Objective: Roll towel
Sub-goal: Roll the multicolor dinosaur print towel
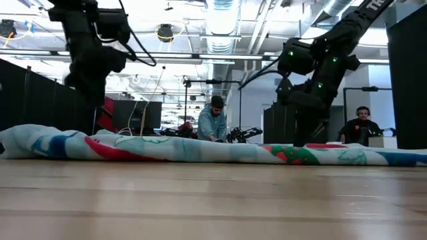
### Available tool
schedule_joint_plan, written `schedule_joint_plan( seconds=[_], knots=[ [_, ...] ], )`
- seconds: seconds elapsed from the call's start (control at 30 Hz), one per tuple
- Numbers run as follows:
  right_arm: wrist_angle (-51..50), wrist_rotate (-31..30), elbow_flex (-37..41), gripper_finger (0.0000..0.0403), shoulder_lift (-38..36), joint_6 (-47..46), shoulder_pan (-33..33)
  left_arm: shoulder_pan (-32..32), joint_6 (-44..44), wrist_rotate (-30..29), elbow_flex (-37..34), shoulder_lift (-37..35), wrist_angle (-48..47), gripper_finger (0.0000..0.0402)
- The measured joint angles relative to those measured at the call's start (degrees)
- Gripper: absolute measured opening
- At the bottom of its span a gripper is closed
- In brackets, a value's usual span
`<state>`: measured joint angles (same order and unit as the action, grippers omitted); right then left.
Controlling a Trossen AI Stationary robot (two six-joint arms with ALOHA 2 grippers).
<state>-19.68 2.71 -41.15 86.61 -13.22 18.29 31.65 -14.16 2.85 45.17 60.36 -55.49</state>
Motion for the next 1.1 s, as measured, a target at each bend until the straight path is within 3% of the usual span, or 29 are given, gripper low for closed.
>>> schedule_joint_plan(
  seconds=[0.2, 0.33, 0.57, 0.8, 0.93, 1.1],
  knots=[
    [0.54, 0.48, -0.26, 0.0000, -0.08, -3.32, -3.09, -12.50, -8.86, 0.54, -6.93, 1.61, 11.20, 0.0150],
    [0.10, 0.54, -0.28, 0.0000, -0.11, -5.46, -4.82, -17.84, -13.74, 0.40, -10.34, 3.64, 10.85, 0.0150],
    [-0.03, 0.50, -0.34, 0.0000, -0.15, -6.30, -5.90, -21.99, -15.24, 0.35, -12.90, 4.24, 0.09, 0.0150],
    [-0.21, 0.12, 0.27, 0.0000, -0.22, -6.34, -3.76, -24.93, -15.69, 1.05, -15.97, 4.26, -0.60, 0.0150],
    [1.28, 0.56, 0.61, 0.0000, -0.20, -5.78, -3.81, -24.95, -14.80, 1.14, -12.87, 2.84, -3.99, 0.0150],
    [8.67, 2.47, 0.59, 0.0000, 0.77, -2.69, -8.34, -26.44, -16.06, 1.89, -7.38, -0.23, -5.10, 0.0150]
  ],
)
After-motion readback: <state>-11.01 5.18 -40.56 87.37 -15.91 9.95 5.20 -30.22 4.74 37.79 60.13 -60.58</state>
